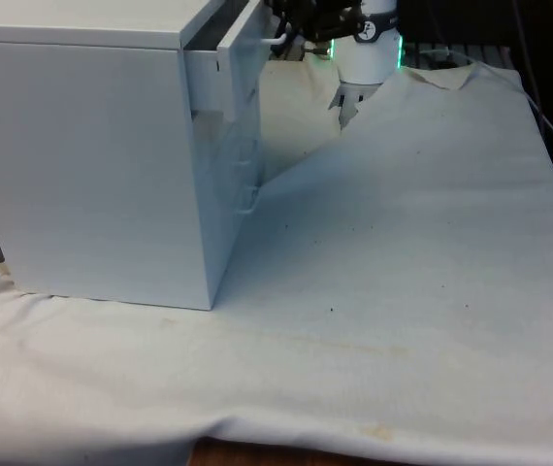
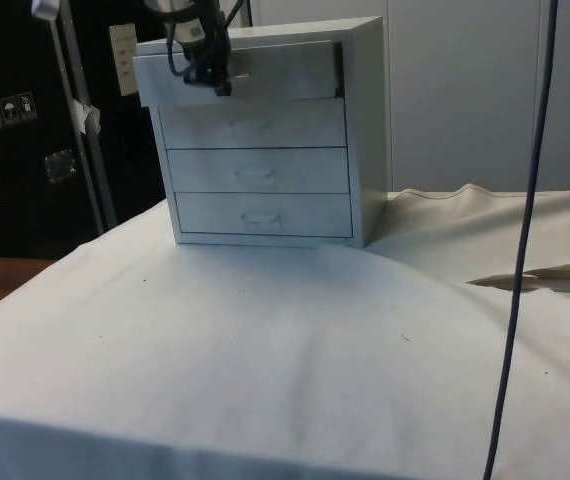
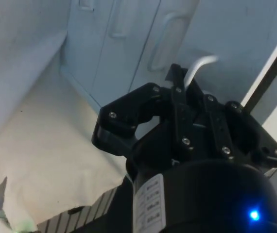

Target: Open the drawer, then close it.

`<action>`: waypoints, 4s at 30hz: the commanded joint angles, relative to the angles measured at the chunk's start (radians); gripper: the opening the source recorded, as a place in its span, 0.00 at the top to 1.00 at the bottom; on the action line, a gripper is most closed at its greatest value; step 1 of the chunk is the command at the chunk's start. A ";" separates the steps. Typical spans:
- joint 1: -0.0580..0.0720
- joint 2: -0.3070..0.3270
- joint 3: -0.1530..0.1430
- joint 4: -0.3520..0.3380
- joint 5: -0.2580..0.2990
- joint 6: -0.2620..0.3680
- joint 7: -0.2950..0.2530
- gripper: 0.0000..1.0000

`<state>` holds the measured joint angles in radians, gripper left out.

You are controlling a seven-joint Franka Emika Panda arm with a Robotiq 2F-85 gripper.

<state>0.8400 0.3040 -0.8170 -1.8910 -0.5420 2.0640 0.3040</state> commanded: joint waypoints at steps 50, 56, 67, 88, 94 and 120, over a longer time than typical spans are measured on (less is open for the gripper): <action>0.023 0.108 0.164 0.126 -0.025 -0.180 0.172 1.00; 0.019 0.117 0.178 0.138 -0.028 -0.195 0.183 1.00; 0.018 0.118 0.180 0.137 -0.025 -0.192 0.184 0.78; 0.020 0.128 0.219 0.149 -0.024 -0.207 0.220 0.00; 0.023 0.160 0.255 0.186 -0.017 -0.242 0.252 0.00; 0.020 0.173 0.276 0.204 -0.024 -0.256 0.271 0.23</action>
<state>0.8600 0.4770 -0.5410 -1.6870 -0.5660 1.8080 0.5750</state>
